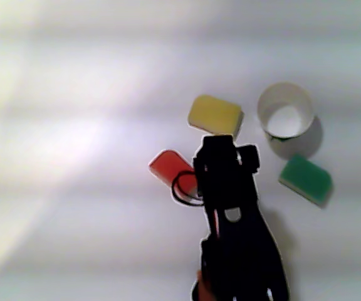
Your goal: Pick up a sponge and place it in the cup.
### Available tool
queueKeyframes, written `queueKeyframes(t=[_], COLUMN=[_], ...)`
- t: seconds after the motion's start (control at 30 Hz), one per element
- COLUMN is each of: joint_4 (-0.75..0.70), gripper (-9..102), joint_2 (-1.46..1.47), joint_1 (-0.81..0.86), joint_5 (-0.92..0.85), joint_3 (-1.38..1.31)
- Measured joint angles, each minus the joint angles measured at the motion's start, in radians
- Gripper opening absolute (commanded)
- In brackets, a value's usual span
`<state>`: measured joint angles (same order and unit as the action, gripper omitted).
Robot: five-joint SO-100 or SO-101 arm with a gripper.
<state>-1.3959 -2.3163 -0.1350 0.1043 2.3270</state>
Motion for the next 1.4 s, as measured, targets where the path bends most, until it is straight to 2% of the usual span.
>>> queueKeyframes(t=[0.27,0.57,0.7,0.87,1.17,1.4], joint_4=[-0.044,0.032,0.061,0.089,-0.011,-0.061], gripper=[0,0,0,0,0,0], joint_2=[0.232,0.362,0.403,0.439,0.471,0.489], joint_1=[-0.245,-0.304,-0.275,-0.239,-0.224,-0.242], joint_5=[0.032,-0.296,-0.502,-0.842,-1.344,-1.634], joint_3=[-0.218,-0.301,-0.316,-0.328,-0.367,-0.373])
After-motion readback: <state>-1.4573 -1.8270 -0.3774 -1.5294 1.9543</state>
